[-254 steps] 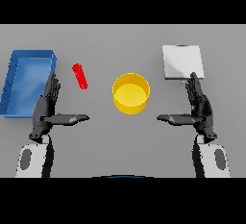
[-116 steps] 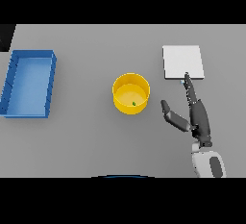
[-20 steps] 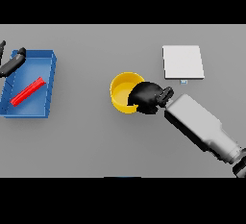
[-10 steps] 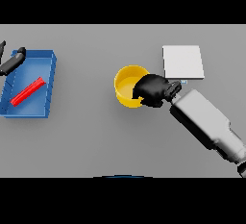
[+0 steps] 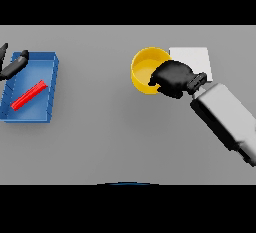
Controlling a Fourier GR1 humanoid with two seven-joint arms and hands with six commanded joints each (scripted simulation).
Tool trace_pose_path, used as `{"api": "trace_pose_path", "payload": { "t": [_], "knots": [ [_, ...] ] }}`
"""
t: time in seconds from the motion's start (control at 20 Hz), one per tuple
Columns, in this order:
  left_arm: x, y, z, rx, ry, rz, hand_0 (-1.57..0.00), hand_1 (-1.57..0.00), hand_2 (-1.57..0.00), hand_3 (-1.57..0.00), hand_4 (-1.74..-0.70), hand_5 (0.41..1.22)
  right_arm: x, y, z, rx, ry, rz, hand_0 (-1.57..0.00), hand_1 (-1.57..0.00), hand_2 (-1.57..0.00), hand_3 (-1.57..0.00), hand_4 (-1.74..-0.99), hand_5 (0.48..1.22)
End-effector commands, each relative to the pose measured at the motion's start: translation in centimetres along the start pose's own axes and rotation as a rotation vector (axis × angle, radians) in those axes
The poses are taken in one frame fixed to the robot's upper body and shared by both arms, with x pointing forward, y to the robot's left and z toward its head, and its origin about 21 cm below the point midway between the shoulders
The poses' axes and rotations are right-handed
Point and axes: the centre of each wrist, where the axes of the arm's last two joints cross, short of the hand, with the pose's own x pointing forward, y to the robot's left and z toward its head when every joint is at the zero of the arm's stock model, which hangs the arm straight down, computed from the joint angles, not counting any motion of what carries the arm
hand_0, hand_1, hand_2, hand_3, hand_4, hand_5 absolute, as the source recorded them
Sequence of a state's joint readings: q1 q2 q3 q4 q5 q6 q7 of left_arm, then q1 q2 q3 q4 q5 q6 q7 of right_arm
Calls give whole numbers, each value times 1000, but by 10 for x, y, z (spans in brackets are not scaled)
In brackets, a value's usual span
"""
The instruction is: Pick up the red beaker and tilt it to pour out 1 green nut into yellow bowl. Pick up the yellow bowl and place it on the metallic measuring scale.
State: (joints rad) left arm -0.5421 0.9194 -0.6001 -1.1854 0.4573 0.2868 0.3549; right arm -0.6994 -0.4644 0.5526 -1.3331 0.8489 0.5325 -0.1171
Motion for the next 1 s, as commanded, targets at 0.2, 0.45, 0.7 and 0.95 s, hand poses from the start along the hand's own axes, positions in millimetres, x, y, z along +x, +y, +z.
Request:
{"api": "trace_pose_path", "payload": {
  "t": [0.2, 0.45, 0.7, 0.95],
  "knots": [
    [2, 2, 0, 7, -3, 1, 1, 1, 1, 1, -729, 715, -27, -3, 7, -54, 75, -4, -1568, -1570, -1536, -1153, -1741, 1221],
    [3, 2, 3, 18, 20, 0, 1, 1, 1, 1, -735, 727, -62, 2, 12, -75, 171, -33, -1570, -1571, -1539, -1145, -1741, 1221],
    [3, 3, 3, 13, 40, -8, 1, 1, 1, 1, -727, 734, -94, 12, 13, -73, 248, -60, -1571, -1571, -1537, -1147, -1741, 1221],
    [-3, 6, 6, 14, 39, -2, 1, 1, 1, 1, -724, 714, -114, 31, 5, -56, 321, -108, -1571, -1571, -1464, -1268, -1741, 1221]
  ]
}}
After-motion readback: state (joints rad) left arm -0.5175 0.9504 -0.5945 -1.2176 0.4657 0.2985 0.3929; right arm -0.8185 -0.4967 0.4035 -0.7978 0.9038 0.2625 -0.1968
